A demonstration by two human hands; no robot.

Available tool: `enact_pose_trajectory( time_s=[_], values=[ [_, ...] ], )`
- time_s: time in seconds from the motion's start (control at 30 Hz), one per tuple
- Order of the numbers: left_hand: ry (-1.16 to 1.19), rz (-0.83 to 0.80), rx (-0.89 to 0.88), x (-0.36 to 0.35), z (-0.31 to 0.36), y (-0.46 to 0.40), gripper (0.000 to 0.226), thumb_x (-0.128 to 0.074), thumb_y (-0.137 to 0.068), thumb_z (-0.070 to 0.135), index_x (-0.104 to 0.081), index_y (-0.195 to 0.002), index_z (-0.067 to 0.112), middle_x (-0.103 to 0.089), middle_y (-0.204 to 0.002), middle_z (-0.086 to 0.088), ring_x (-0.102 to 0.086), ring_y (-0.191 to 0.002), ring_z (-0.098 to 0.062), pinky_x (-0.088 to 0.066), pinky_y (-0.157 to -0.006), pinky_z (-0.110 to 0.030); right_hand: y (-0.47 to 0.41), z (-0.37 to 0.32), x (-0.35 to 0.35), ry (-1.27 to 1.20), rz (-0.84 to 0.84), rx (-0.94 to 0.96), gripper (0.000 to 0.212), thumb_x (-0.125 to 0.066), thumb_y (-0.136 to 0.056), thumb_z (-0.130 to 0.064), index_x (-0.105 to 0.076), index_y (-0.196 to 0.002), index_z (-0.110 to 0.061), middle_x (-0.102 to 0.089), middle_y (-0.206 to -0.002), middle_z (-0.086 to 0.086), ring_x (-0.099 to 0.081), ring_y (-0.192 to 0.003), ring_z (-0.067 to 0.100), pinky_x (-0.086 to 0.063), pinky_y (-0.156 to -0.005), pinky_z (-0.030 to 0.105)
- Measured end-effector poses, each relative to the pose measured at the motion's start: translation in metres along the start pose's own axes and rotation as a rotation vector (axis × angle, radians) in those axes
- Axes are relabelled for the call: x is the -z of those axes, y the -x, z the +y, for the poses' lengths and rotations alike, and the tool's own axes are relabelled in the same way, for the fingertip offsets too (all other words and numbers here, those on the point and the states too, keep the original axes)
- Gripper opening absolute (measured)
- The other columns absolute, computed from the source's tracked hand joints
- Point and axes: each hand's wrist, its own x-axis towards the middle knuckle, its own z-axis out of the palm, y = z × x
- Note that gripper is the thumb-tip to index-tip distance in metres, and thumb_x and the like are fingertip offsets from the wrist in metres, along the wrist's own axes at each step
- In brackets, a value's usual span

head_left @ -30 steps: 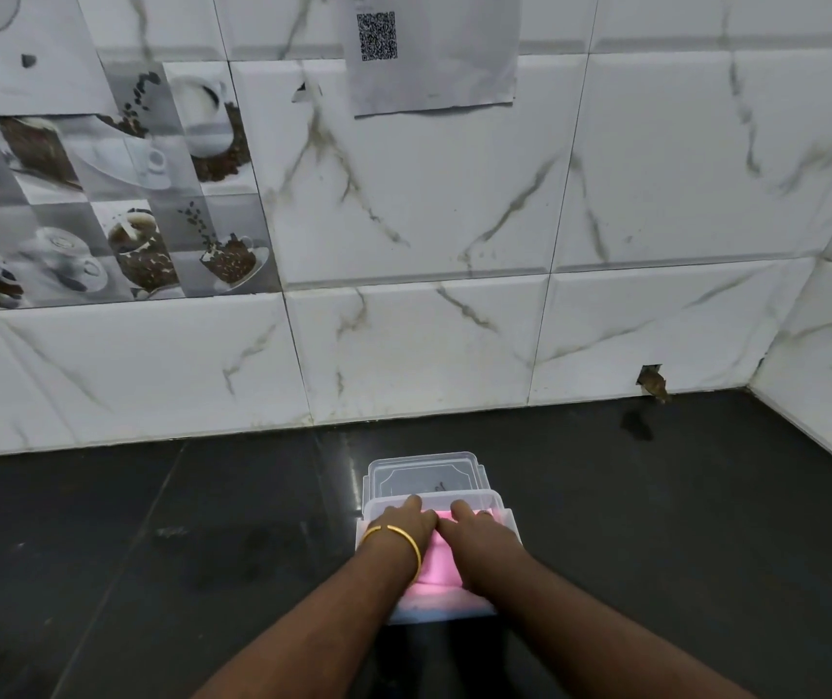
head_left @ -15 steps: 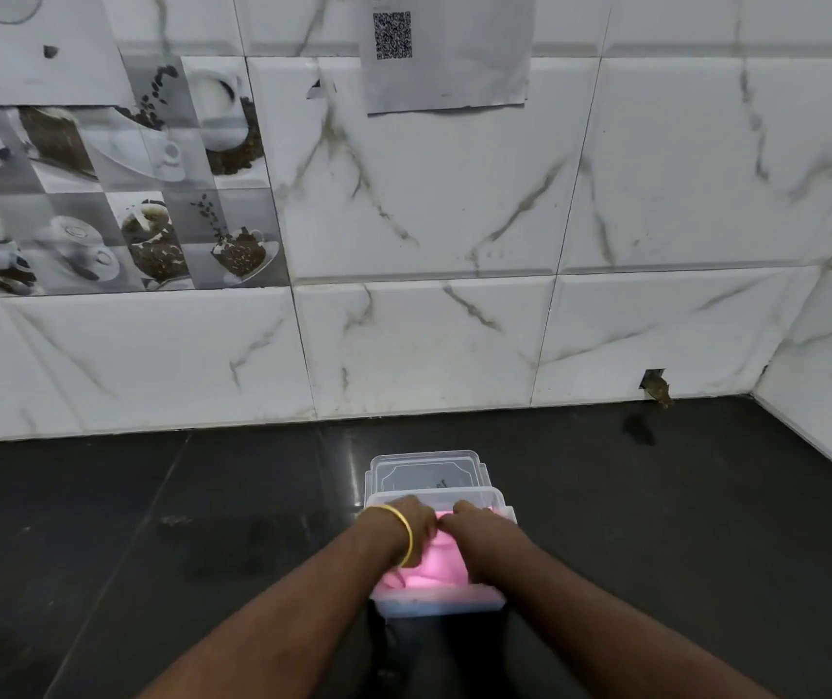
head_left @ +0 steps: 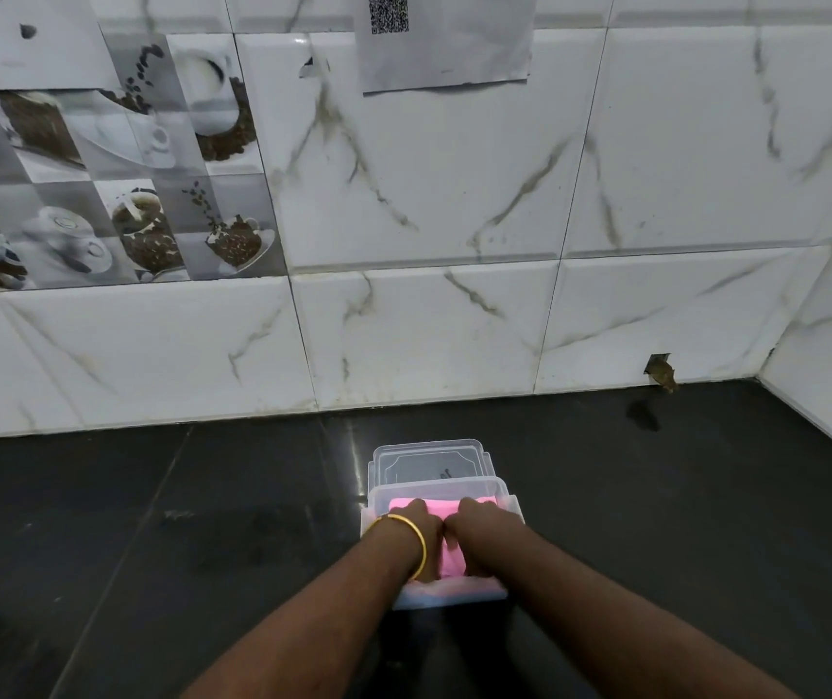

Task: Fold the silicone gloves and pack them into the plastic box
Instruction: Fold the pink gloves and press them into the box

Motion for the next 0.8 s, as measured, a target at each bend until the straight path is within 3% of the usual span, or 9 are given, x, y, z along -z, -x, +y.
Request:
enact_pose_trajectory(
  time_s=[0.27,0.37,0.47,0.57,0.8],
  values=[
    [-0.010,-0.106,0.020,0.001,-0.002,-0.007,0.057,-0.069,-0.079,0.033,-0.053,-0.132,0.021,-0.036,-0.139,-0.016,-0.046,-0.125,-0.037,-0.042,-0.105,-0.047,0.006,-0.003,0.001,-0.003,0.030,-0.012,0.029,-0.055,-0.093,-0.016,-0.061,-0.121,-0.012,-0.050,-0.127,0.017,-0.052,-0.116,0.039,-0.047,-0.097,0.046],
    [-0.040,-0.081,0.012,0.004,0.000,-0.005,0.061,-0.070,-0.078,0.032,-0.051,-0.134,0.016,-0.044,-0.136,-0.019,-0.048,-0.123,-0.035,-0.045,-0.102,-0.044,0.009,-0.004,0.004,-0.024,0.064,-0.018,0.031,-0.056,-0.092,-0.018,-0.061,-0.122,-0.013,-0.053,-0.126,0.015,-0.054,-0.117,0.037,-0.047,-0.097,0.043],
    [-0.055,0.052,0.045,0.006,0.001,-0.003,0.062,-0.078,-0.071,0.026,-0.057,-0.128,0.014,-0.057,-0.127,-0.015,-0.057,-0.114,-0.034,-0.049,-0.096,-0.045,0.013,-0.005,0.008,-0.046,0.168,-0.035,0.042,-0.066,-0.084,-0.014,-0.058,-0.126,-0.018,-0.052,-0.126,0.012,-0.052,-0.119,0.035,-0.049,-0.093,0.045],
    [-0.043,0.128,0.102,0.002,-0.001,0.001,0.076,-0.080,-0.067,0.026,-0.049,-0.135,0.016,-0.046,-0.131,-0.013,-0.046,-0.122,-0.036,-0.045,-0.095,-0.051,0.014,-0.006,0.005,-0.052,0.175,-0.043,0.052,-0.066,-0.084,-0.016,-0.051,-0.134,-0.024,-0.047,-0.130,0.011,-0.049,-0.121,0.036,-0.048,-0.095,0.045],
    [0.000,0.040,0.149,-0.002,0.001,-0.002,0.081,-0.075,-0.073,0.024,-0.036,-0.144,0.014,-0.030,-0.143,-0.015,-0.036,-0.131,-0.039,-0.038,-0.106,-0.052,0.007,-0.008,-0.002,-0.075,0.096,-0.062,0.056,-0.059,-0.090,-0.016,-0.045,-0.142,-0.029,-0.044,-0.136,0.014,-0.047,-0.125,0.042,-0.041,-0.105,0.047]
  ],
)
